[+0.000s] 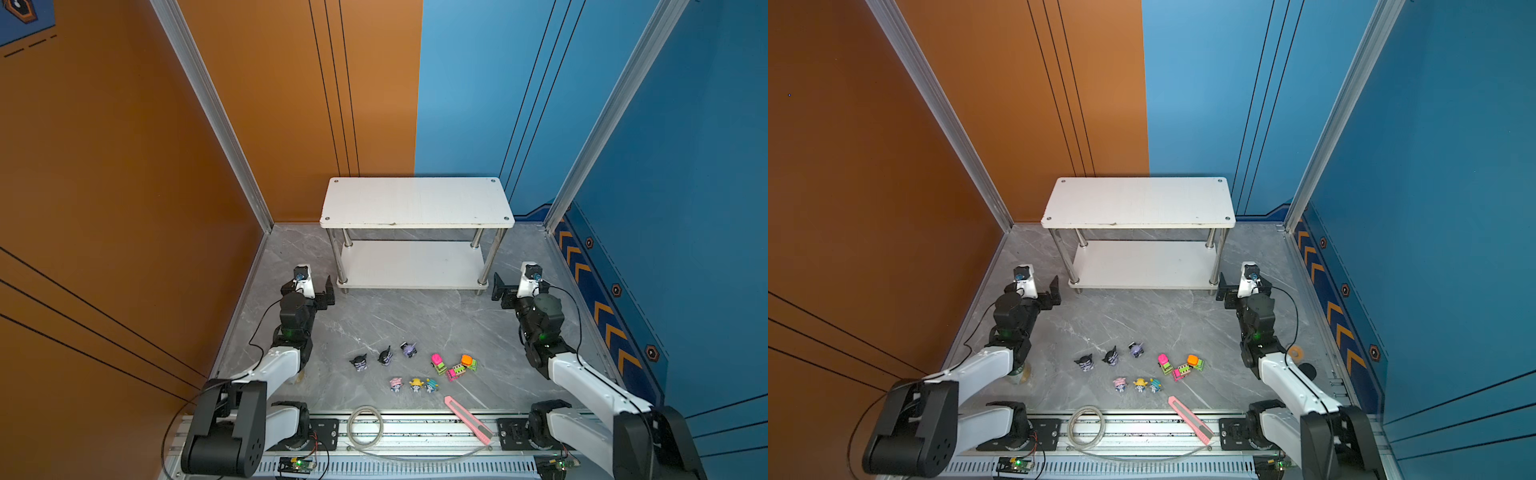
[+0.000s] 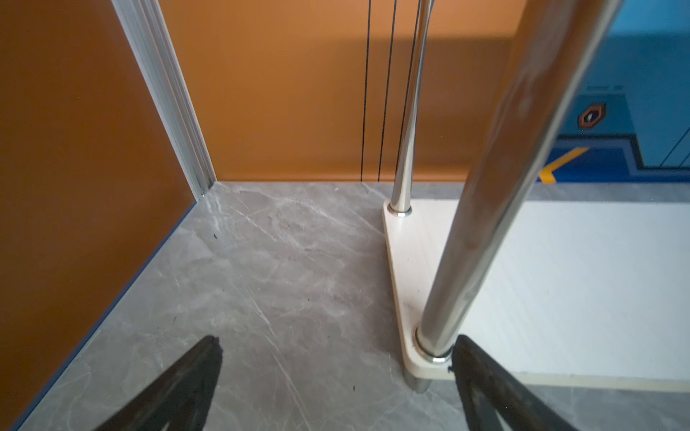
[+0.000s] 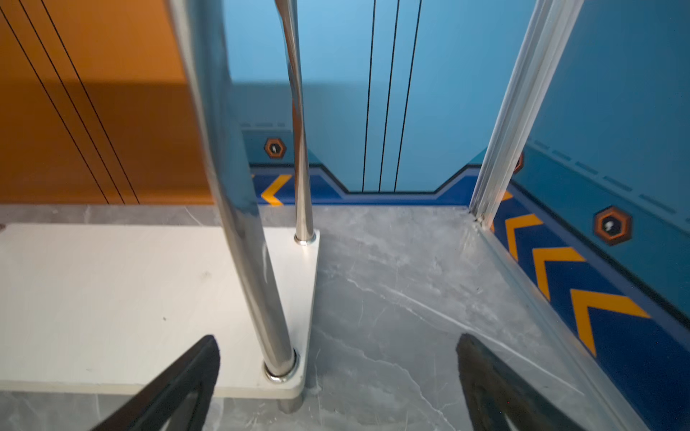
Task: Organize plastic toys on shelves
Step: Pick up the plastic toy from the center of the table.
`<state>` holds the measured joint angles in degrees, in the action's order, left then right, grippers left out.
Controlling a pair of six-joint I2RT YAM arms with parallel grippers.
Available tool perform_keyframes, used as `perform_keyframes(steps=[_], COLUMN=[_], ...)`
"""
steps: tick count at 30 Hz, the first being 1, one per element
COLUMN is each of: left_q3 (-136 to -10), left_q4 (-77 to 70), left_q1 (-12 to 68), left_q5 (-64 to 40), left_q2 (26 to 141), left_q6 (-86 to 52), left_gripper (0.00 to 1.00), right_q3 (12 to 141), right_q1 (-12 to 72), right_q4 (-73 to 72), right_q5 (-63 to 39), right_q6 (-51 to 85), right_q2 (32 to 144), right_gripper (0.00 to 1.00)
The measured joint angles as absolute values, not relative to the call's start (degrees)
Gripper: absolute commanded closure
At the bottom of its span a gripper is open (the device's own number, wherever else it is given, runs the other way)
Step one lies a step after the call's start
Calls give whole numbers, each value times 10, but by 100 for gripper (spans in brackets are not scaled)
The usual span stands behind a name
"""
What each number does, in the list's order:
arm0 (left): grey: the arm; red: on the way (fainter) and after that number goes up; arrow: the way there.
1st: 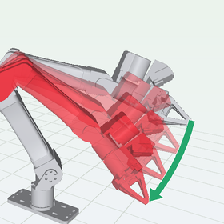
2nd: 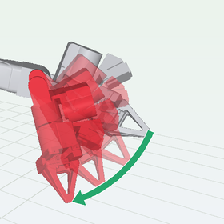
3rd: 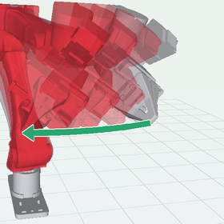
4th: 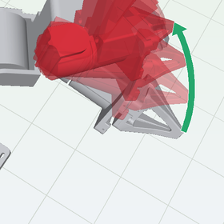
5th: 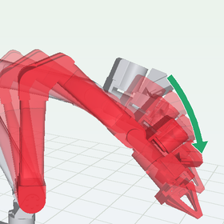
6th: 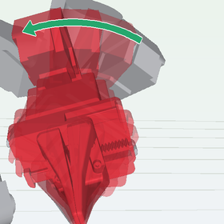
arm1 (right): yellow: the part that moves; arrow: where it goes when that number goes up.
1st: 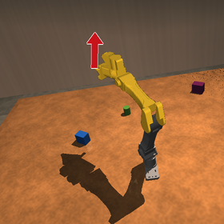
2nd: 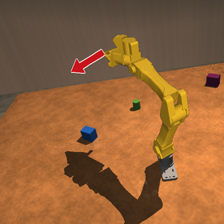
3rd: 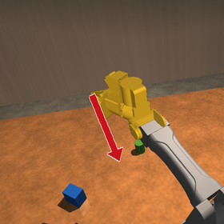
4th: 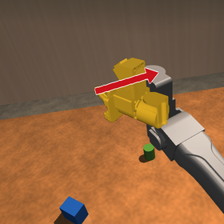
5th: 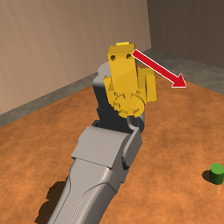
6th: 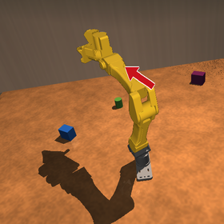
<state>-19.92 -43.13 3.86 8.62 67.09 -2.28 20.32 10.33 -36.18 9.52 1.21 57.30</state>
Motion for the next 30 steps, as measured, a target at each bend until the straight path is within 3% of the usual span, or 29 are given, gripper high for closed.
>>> perform_keyframes(steps=[7,14,20,25,30], left_q3=[-323,-319,-306,-278,-262], left_q4=[-126,34,110,149,171], left_q1=[68,65,62,63,71], left_q5=[265,247,168,111,70], left_q2=[611,540,479,382,305], left_q6=[-209,-326,-357,-361,-366], left_gripper=[2,2,2,2,1], right_q3=[229,325,347,392,479], right_q1=[189,279,450,593,645], right_q4=[-146,85,191,248,287], right_q5=[246,345,434,512,507], right_q6=[80,169,203,232,260], right_q2=[393,367,429,552,698], right_gripper=[0,0,0,0,0])
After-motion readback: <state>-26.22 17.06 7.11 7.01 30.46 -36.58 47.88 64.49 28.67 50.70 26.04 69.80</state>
